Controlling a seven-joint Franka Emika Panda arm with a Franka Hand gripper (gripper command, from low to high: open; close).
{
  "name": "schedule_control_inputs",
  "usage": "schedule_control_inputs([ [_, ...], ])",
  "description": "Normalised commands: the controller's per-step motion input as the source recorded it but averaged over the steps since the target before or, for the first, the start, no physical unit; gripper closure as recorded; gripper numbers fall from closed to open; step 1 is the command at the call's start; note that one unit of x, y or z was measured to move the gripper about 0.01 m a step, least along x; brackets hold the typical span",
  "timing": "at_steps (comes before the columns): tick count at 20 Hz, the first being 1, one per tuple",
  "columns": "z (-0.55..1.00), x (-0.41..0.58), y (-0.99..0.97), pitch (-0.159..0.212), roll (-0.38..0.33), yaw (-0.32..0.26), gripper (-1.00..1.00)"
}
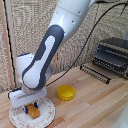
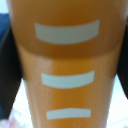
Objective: Please guide your gripper toward the loaf. Carefully hold the bread using your gripper. Position the gripper over the white dish. Gently place the bread on the white dish.
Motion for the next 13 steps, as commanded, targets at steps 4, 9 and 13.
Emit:
schedule_control_inputs([
  [4,0.34,0.007,-0.08,-0.111,0.040,0.033,-1.00],
  [9,0.41,0.074,0.00,-0.024,0.001,0.056,-1.00],
  [13,0.54,0.129,-0.04,0.031,-0.007,-0.037,-1.00],
])
